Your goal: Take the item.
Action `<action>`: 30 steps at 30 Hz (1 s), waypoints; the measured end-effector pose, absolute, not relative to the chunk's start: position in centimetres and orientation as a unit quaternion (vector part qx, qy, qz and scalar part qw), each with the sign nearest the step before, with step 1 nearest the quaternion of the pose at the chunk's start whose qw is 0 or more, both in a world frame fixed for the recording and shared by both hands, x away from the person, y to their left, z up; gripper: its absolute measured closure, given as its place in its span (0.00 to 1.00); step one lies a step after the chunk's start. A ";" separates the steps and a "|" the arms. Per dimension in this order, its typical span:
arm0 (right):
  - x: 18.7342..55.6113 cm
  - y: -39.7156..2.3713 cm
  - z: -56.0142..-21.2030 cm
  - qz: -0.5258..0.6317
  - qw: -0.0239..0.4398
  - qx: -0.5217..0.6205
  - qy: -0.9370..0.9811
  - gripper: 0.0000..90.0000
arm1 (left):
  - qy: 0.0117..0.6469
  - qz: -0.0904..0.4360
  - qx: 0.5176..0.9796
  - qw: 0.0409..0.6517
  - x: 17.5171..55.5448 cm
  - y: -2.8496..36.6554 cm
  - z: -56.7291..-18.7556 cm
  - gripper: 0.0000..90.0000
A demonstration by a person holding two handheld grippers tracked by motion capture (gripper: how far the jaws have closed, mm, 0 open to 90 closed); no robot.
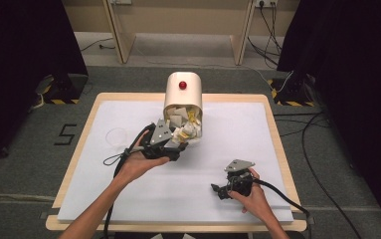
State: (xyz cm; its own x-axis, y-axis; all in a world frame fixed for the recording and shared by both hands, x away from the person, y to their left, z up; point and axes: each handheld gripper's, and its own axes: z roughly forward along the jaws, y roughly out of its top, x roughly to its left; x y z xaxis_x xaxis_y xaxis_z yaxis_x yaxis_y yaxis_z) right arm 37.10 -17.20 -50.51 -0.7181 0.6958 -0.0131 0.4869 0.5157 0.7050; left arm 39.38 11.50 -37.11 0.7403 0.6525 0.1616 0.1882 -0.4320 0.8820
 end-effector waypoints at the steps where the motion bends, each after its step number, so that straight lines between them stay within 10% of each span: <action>1: 37.1 -17.2 -50.5 0.351 0.149 0.345 0.858 0.04 | 0.262 0.248 0.808 0.466 39.5 11.4 -37.0 0.40; 30: 37.1 -17.2 -50.5 0.352 0.150 0.343 0.858 0.04 | 0.305 0.216 0.816 0.441 44.2 8.7 -37.4 0.72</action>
State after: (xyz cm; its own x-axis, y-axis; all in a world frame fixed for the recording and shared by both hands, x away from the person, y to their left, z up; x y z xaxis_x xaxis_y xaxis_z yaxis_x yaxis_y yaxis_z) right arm 37.11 -17.21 -50.52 -0.7200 0.6938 -0.0160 0.4832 0.5178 0.7060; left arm 44.17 8.71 -37.41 0.7214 0.6875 0.0836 0.3068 -0.4255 0.8514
